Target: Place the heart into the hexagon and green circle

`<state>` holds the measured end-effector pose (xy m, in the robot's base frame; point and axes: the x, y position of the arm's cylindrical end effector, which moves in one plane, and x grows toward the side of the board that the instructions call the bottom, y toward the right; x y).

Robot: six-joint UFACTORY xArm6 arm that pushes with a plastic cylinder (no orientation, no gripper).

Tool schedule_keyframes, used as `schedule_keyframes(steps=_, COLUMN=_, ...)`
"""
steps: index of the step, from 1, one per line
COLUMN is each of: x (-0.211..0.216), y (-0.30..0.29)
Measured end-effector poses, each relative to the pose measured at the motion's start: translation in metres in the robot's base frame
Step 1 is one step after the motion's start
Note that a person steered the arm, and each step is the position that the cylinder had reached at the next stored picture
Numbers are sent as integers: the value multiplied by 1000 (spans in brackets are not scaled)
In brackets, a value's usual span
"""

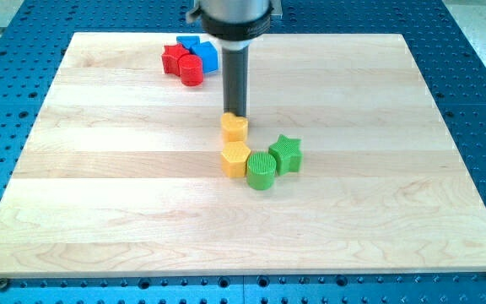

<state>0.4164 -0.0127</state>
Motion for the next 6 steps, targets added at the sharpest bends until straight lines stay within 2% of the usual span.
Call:
schedule_keyframes(steps=1, x=36, y=8)
schedule_keyframes(steps=2, x=14, y=-16)
schedule_keyframes(steps=3, x=63, y=-40)
schedule_keyframes(steps=5, x=102, y=-15)
schedule_keyframes(steps=6, x=160, y=-23)
